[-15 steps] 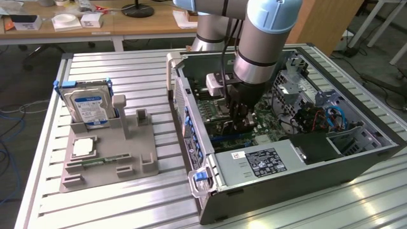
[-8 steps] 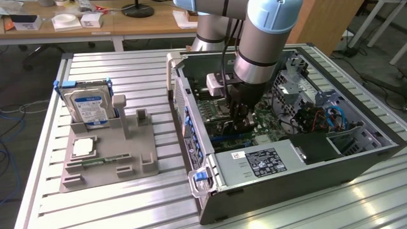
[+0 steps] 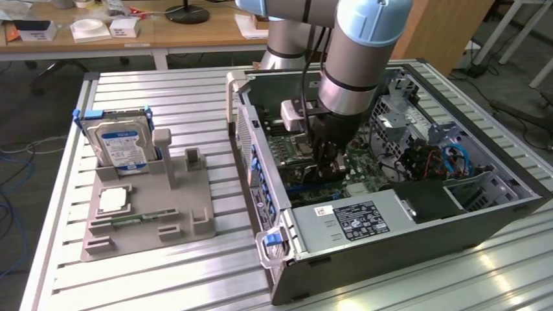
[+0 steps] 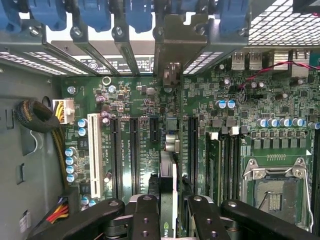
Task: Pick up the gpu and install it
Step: 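Insert the gpu into the slot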
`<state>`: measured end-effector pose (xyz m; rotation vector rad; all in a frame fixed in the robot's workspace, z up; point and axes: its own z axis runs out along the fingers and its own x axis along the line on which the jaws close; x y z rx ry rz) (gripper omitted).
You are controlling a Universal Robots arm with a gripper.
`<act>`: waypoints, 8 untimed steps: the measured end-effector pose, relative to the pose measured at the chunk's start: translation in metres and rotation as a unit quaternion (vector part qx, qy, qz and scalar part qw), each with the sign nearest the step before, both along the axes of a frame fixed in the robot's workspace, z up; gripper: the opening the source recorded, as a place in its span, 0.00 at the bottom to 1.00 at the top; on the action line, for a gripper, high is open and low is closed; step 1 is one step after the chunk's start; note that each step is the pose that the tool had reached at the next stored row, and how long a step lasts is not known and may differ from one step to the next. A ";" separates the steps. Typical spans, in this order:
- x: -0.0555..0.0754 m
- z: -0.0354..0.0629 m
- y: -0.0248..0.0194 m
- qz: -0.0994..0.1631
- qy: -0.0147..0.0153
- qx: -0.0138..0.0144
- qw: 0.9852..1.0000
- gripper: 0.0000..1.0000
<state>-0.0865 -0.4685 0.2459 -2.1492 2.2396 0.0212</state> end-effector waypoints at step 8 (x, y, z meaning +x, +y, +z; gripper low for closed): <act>0.001 0.0000 -0.0016 -0.005 0.000 0.000 1.000 0.27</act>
